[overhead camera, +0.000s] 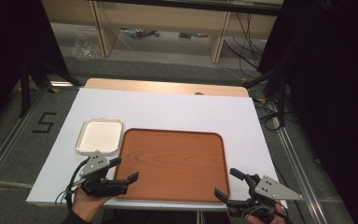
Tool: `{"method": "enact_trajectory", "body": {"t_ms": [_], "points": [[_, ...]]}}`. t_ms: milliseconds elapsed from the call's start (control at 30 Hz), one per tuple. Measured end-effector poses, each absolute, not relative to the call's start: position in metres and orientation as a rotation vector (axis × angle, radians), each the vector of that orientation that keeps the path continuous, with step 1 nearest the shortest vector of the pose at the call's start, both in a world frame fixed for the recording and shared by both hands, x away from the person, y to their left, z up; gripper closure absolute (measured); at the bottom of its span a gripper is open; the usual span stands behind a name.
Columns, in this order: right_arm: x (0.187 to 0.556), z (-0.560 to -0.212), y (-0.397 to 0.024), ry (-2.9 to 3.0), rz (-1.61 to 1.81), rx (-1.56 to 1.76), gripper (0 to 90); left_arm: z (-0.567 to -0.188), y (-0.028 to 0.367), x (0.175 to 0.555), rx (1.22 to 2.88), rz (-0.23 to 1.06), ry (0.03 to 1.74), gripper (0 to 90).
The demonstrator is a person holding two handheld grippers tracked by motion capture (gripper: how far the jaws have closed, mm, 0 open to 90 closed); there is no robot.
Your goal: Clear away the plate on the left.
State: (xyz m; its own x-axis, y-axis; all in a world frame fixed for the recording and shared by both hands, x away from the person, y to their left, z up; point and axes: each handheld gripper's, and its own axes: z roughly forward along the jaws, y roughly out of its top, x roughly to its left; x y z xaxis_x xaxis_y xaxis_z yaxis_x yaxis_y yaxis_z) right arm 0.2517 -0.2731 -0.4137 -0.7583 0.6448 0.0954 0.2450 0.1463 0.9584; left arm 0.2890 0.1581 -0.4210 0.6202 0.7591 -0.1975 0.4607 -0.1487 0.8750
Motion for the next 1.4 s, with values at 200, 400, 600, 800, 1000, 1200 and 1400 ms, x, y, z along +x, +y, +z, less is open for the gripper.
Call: {"method": "enact_trajectory", "body": {"t_ms": [200,400,600,800,1000,1200,1400], "points": [[0.249,-0.412,-0.272,2.097,1.626,0.852,16.5,-0.424,0.167,0.296,1.780,0.369,1.019,18.7],[0.248,-0.412,-0.273,2.090,1.637,0.845,16.6,-0.424,0.172,0.303,1.747,0.387,1.064,19.1],[0.248,-0.412,-0.272,2.099,1.622,0.849,16.6,-0.429,0.177,0.313,1.761,0.407,1.087,19.5],[0.248,-0.412,-0.272,2.099,1.632,0.845,16.6,-0.434,0.180,0.322,1.767,0.410,1.120,19.8],[0.248,-0.412,-0.271,2.104,1.626,0.846,16.6,-0.438,0.186,0.337,1.786,0.452,1.158,19.8],[0.249,-0.412,-0.271,2.099,1.630,0.846,16.6,-0.442,0.200,0.355,1.808,0.510,1.217,19.4],[0.248,-0.412,-0.272,2.101,1.618,0.847,16.6,-0.445,0.227,0.378,1.782,0.537,1.333,19.4]]}}
